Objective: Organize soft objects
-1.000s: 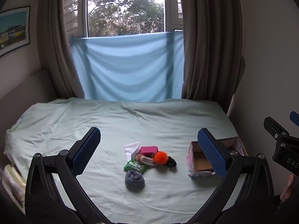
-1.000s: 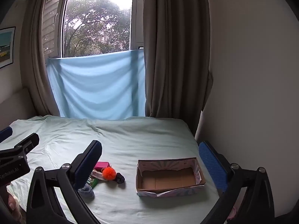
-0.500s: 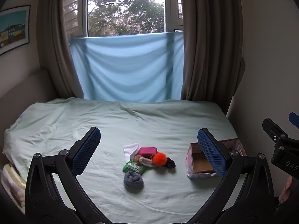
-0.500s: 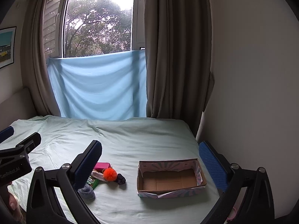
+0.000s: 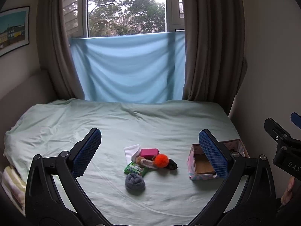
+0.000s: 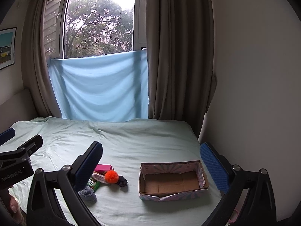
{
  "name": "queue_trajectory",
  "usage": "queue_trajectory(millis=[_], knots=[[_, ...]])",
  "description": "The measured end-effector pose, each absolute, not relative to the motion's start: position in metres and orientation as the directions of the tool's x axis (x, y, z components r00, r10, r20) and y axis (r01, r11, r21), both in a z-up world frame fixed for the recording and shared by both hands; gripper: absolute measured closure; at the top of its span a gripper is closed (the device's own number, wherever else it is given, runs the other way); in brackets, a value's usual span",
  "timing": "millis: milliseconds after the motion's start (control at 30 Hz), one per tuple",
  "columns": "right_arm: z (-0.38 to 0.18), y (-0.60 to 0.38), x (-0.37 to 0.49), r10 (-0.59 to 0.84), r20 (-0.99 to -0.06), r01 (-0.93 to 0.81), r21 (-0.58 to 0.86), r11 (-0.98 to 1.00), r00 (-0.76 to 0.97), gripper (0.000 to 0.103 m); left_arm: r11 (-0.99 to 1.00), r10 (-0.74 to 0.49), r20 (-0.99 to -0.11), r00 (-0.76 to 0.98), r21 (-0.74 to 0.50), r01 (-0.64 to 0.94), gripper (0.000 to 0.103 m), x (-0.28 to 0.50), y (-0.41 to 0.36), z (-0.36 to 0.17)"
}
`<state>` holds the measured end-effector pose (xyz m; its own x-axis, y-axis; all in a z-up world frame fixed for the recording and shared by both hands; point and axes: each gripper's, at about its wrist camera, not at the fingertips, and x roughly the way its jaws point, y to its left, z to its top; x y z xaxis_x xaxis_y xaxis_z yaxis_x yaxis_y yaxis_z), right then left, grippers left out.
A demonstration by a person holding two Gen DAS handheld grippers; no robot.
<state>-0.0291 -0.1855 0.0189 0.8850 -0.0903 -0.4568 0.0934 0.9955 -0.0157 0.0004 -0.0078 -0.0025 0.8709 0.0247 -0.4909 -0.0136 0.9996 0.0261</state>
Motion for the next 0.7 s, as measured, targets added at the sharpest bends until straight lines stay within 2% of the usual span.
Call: queue_trajectory(millis=[700], knots=[[0.0192, -0.1794, -0.0290, -0.089, -0.463, 0.092, -0.016, 0.996, 0.882, 0.000, 1.000, 0.029, -0.504, 0.863, 0.025, -0.019, 0.000, 0.0001, -0.0082, -0.0073]])
